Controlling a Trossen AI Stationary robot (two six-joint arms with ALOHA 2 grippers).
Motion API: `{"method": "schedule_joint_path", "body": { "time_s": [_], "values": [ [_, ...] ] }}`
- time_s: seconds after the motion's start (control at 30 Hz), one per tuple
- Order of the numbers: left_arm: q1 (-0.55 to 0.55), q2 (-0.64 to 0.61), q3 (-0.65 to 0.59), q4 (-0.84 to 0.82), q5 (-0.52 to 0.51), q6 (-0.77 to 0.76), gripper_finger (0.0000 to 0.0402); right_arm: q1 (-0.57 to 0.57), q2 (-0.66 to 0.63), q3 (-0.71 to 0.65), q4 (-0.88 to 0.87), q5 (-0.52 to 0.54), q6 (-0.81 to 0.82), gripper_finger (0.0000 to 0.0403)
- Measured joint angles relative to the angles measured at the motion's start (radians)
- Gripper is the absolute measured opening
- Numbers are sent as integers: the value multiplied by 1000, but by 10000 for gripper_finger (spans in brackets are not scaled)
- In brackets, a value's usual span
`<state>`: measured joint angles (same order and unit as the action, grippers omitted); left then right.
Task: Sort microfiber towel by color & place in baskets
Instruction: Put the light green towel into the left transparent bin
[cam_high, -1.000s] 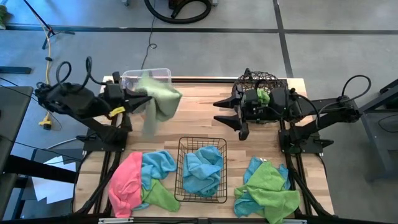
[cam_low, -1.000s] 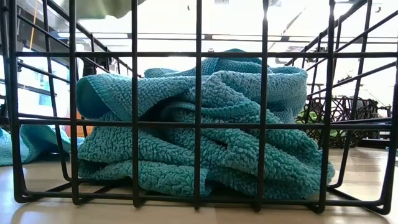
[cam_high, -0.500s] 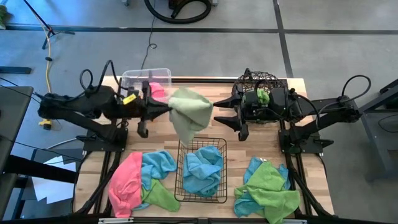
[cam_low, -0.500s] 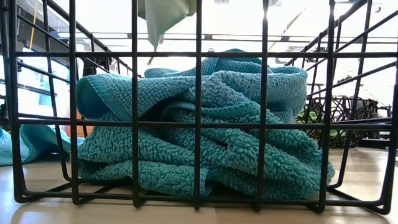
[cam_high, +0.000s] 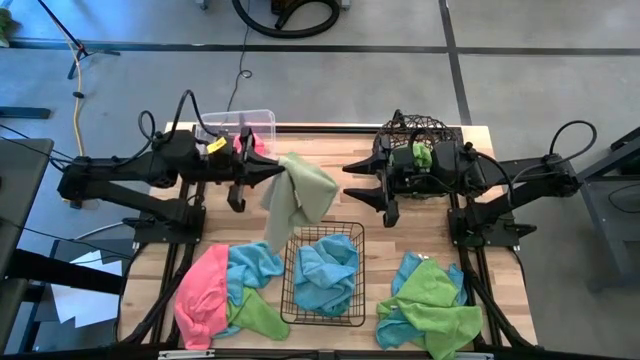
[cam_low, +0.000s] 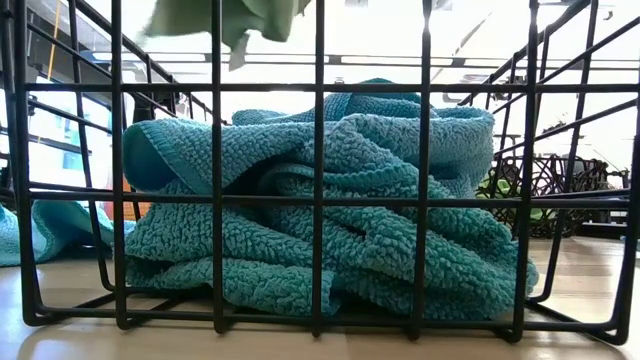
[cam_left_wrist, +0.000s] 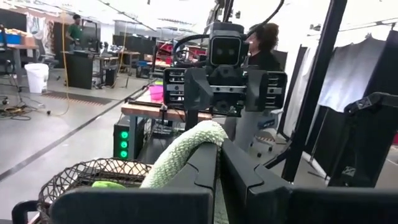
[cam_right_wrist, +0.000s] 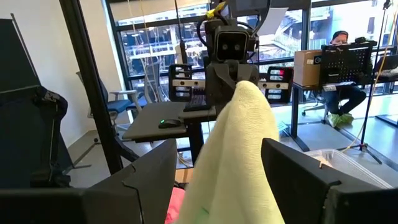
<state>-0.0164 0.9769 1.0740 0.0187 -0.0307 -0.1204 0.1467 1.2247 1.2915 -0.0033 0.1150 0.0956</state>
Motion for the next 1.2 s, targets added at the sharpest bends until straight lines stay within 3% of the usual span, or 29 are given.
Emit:
{"method": "schedule_joint_path", "body": {
  "time_s": [0.5,0.67,0.97,1.2],
  "values": [
    [19,15,0,8,1,26,0,-11,89,1,64,16,-62,232],
    [18,42,0,11,1,27,0,-15,158,31,105,116,-149,232],
    [18,89,0,41,1,27,0,-23,276,111,22,140,-157,232],
    [18,104,0,43,1,31,0,-23,340,116,65,188,-156,232]
  ]
}}
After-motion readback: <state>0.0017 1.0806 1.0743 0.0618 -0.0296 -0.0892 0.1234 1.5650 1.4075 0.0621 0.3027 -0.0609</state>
